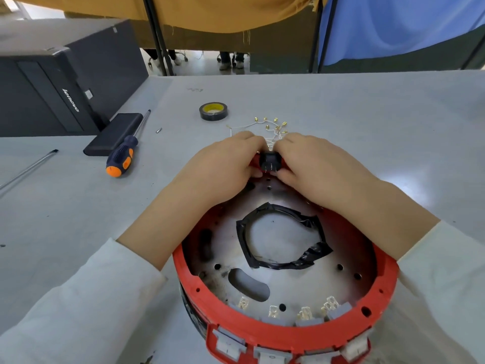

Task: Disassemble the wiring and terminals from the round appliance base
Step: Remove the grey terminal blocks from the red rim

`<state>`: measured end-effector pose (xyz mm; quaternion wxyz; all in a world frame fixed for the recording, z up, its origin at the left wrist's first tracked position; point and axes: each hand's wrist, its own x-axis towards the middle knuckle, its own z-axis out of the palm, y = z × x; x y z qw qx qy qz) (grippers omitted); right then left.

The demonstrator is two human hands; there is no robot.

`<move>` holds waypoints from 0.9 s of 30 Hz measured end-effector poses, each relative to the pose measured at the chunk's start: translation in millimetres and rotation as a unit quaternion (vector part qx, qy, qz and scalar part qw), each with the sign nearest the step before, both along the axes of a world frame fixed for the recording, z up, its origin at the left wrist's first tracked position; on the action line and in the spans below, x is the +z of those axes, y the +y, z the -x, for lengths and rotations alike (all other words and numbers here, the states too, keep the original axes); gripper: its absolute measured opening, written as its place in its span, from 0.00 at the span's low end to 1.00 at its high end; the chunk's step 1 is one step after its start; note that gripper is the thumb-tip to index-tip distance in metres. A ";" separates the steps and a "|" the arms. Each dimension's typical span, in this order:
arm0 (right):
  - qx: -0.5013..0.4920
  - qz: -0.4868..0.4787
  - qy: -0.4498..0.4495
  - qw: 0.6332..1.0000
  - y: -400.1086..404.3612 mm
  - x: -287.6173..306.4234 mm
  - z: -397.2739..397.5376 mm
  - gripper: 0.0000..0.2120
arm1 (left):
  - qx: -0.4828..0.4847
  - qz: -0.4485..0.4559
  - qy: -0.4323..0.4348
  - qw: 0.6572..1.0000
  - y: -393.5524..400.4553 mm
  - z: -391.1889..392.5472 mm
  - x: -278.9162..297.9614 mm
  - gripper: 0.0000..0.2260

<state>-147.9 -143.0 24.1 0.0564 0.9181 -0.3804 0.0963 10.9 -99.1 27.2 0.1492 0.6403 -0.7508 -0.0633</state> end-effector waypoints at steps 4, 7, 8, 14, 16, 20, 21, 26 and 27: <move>0.011 0.044 0.066 0.997 0.0 -3.7 -2.2 0.11 | 0.001 -0.002 0.036 0.999 1.8 1.7 2.1 0.09; 0.017 0.076 0.098 0.992 0.6 -5.6 -1.7 0.12 | 0.009 0.001 0.040 0.999 1.9 0.5 1.6 0.07; 0.019 0.077 0.102 0.992 0.8 -5.7 -1.7 0.13 | 0.012 0.003 0.041 0.999 1.7 0.2 1.3 0.06; 0.029 0.094 0.116 0.988 2.5 -5.7 -1.4 0.14 | 0.019 0.012 0.035 0.999 0.9 -1.1 0.7 0.11; 0.021 0.100 0.122 0.987 3.9 -5.8 -1.7 0.15 | 0.016 0.015 0.035 0.999 0.5 -1.2 0.2 0.10; 0.011 0.087 0.107 0.990 4.6 -3.7 -2.4 0.15 | 0.016 0.020 0.032 0.999 -0.1 -1.6 -0.9 0.10; 0.013 0.075 0.097 0.992 4.8 -3.2 -2.9 0.14 | 0.016 0.019 0.034 0.999 -0.2 -2.1 -1.1 0.10; 0.011 0.029 0.016 0.999 6.2 1.0 -2.7 0.17 | 0.009 0.009 0.054 0.998 -0.5 -2.1 -0.8 0.10; 0.008 0.034 0.014 0.999 5.9 1.9 -2.6 0.17 | 0.007 0.008 0.055 0.998 -0.7 -1.9 -1.1 0.10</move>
